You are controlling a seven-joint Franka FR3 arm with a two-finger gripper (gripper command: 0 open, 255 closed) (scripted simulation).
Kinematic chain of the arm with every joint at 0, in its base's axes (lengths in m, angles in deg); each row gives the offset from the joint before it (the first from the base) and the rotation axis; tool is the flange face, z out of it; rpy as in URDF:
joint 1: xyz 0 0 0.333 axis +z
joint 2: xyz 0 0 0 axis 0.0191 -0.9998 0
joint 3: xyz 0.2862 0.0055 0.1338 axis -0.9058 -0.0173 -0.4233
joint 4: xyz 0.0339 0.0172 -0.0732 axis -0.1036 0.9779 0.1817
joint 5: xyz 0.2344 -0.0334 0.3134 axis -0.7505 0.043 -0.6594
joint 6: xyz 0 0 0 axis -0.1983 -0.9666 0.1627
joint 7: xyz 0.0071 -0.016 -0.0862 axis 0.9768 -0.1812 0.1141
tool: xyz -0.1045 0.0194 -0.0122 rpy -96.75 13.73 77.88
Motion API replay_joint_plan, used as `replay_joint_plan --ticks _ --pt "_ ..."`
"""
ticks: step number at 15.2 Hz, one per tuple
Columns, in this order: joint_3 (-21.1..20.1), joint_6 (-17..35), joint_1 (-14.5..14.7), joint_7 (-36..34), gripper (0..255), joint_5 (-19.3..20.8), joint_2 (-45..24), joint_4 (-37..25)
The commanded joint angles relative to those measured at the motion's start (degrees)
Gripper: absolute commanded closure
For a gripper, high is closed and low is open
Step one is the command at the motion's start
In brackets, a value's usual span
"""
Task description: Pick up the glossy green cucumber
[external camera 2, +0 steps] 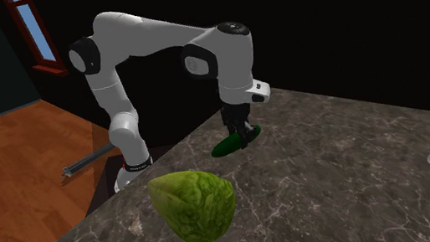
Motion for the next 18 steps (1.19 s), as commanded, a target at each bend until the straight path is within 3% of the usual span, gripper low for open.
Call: replay_joint_plan --ticks 1,7,18 --pt "0.0 0.03 0.0 0.0 255 0.0 -0.03 0.07" --pt "0.03 -0.02 -0.01 0.06 255 -0.09 -0.18 -0.07" --pt "0.23 -8.63 -0.1 -0.29 255 -0.63 -1.07 -9.32"
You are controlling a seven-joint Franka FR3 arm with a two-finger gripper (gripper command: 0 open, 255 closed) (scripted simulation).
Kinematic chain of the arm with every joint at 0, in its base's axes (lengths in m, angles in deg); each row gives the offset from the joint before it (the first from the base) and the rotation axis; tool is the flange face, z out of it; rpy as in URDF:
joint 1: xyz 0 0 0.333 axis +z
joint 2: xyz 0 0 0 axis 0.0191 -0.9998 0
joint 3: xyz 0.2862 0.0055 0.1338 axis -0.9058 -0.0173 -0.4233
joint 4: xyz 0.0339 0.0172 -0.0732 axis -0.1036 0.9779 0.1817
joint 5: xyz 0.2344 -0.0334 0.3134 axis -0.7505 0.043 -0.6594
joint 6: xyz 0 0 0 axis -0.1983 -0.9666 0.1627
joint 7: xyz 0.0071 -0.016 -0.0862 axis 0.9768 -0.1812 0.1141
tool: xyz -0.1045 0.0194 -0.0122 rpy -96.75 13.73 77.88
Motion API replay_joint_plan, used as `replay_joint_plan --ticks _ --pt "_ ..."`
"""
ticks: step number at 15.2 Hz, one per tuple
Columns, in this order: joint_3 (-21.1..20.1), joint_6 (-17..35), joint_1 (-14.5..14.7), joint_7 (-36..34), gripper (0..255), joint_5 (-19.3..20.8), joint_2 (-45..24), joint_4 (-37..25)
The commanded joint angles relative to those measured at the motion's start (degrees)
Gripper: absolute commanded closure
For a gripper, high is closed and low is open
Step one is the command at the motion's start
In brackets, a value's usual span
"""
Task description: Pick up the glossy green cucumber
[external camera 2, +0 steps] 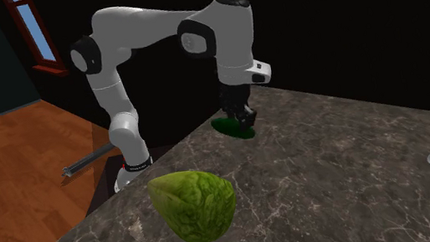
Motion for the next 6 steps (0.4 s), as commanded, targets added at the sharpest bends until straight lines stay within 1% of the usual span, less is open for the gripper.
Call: replay_joint_plan --ticks 1,4,6 --pt "0.13 -1.71 -0.09 0.09 255 -0.23 -0.37 -1.95" --pt "0.33 -4.18 -0.23 0.22 255 -0.72 -1.09 -4.92" --pt "0.35 -4.3 -0.24 0.23 255 -0.74 -1.13 -5.07"
